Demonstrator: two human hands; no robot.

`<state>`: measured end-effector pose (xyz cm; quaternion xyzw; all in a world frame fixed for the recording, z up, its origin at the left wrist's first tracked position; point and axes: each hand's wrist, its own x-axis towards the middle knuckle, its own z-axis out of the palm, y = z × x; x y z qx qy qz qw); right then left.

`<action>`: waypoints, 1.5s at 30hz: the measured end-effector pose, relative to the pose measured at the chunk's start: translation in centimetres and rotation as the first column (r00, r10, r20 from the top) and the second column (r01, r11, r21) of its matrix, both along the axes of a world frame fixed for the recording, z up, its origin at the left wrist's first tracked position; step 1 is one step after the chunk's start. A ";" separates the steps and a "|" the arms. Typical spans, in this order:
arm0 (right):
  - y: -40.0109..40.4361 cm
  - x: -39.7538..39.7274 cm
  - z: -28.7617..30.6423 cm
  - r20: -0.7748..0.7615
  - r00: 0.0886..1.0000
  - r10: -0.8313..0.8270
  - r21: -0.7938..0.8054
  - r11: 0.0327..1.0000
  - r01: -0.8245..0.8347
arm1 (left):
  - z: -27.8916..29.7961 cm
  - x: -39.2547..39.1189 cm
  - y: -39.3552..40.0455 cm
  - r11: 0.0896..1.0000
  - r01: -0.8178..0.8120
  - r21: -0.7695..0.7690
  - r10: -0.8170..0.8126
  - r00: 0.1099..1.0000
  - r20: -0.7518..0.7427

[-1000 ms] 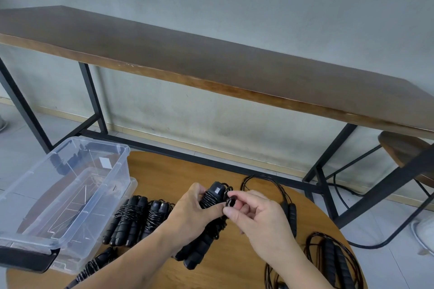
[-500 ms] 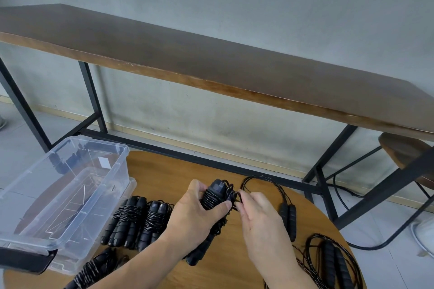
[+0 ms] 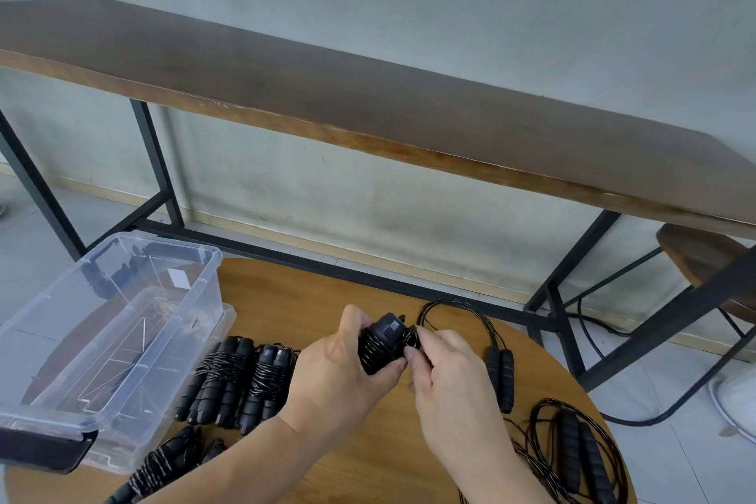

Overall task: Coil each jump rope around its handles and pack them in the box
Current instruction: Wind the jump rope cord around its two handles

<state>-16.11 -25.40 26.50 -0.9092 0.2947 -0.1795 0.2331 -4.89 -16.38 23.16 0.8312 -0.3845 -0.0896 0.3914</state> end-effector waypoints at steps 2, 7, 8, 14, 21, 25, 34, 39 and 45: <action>0.2 0.0 -0.2 0.057 0.998 -0.019 0.049 0.999 0.017 | 0.0 0.1 -0.1 1.000 -0.007 -0.003 0.007 1.000 0.028; 0.7 0.3 -0.1 0.162 0.983 -0.090 0.177 0.982 0.061 | -0.5 0.0 0.0 1.000 -0.014 -0.008 0.014 0.998 0.063; 0.6 0.3 -0.1 0.189 0.974 -0.125 0.209 0.974 0.085 | -0.6 -0.1 0.0 1.000 -0.010 -0.015 0.011 0.998 0.069; 0.1 0.5 0.7 0.210 0.910 -0.356 0.672 0.729 0.130 | -1.3 0.2 0.3 0.999 0.015 -0.048 -0.008 0.990 0.141; -1.1 0.7 1.5 0.104 0.889 -0.445 0.857 0.493 0.147 | -1.9 0.4 0.0 0.991 0.043 -0.130 -0.001 0.952 0.307; -1.5 0.6 1.3 0.012 0.907 -0.421 0.852 0.480 0.211 | -2.3 0.5 0.3 0.996 0.046 -0.075 -0.019 0.944 0.330; -1.8 0.1 1.0 0.058 0.923 -0.380 0.716 0.660 0.227 | -1.2 -0.1 0.4 0.998 0.031 0.060 -0.042 0.980 0.195; -1.8 -0.5 1.0 0.102 0.905 -0.412 0.750 0.629 0.202 | -0.7 -0.3 0.3 0.996 0.035 0.083 -0.048 0.986 0.160; -1.9 -1.1 0.7 0.092 0.947 -0.307 0.610 0.769 0.190 | -0.2 -0.8 0.1 0.996 0.040 0.078 -0.046 0.995 0.084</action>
